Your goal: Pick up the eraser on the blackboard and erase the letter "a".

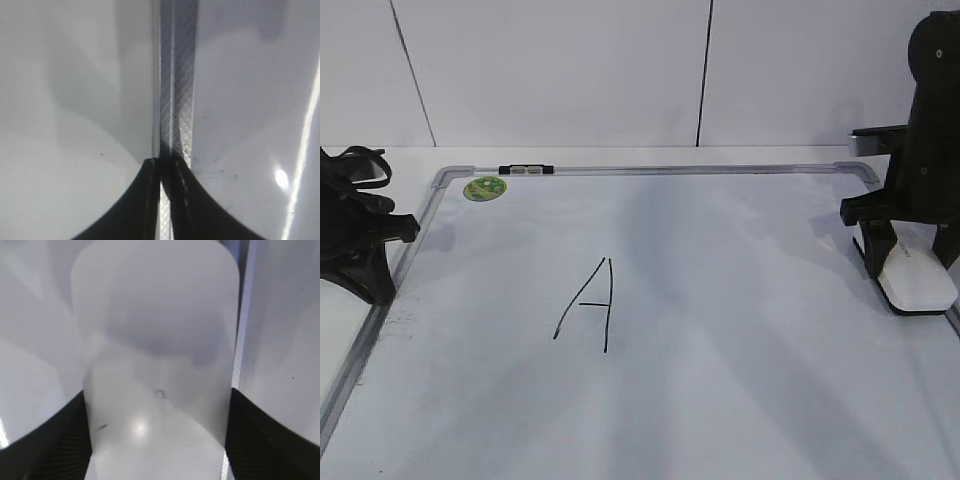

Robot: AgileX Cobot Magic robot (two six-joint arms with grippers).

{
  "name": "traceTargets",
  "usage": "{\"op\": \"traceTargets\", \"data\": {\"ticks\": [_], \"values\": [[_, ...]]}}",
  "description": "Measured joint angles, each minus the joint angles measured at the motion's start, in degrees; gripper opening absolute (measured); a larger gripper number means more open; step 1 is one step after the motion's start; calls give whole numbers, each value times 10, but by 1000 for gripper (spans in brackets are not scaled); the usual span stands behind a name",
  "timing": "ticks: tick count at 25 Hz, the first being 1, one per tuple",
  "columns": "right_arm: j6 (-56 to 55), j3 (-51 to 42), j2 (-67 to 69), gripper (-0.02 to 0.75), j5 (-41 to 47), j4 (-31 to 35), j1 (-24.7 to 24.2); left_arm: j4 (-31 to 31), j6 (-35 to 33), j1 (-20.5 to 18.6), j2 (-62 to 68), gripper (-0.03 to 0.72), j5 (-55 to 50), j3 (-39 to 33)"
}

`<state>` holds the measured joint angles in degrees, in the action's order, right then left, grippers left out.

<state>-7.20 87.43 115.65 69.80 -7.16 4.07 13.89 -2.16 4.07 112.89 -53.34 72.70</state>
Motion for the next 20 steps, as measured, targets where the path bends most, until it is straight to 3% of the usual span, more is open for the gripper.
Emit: {"op": "traceTargets", "data": {"ticks": [20], "values": [[0, 0, 0, 571, 0, 0, 0, 2, -2, 0, 0, 35, 3, 0]]}}
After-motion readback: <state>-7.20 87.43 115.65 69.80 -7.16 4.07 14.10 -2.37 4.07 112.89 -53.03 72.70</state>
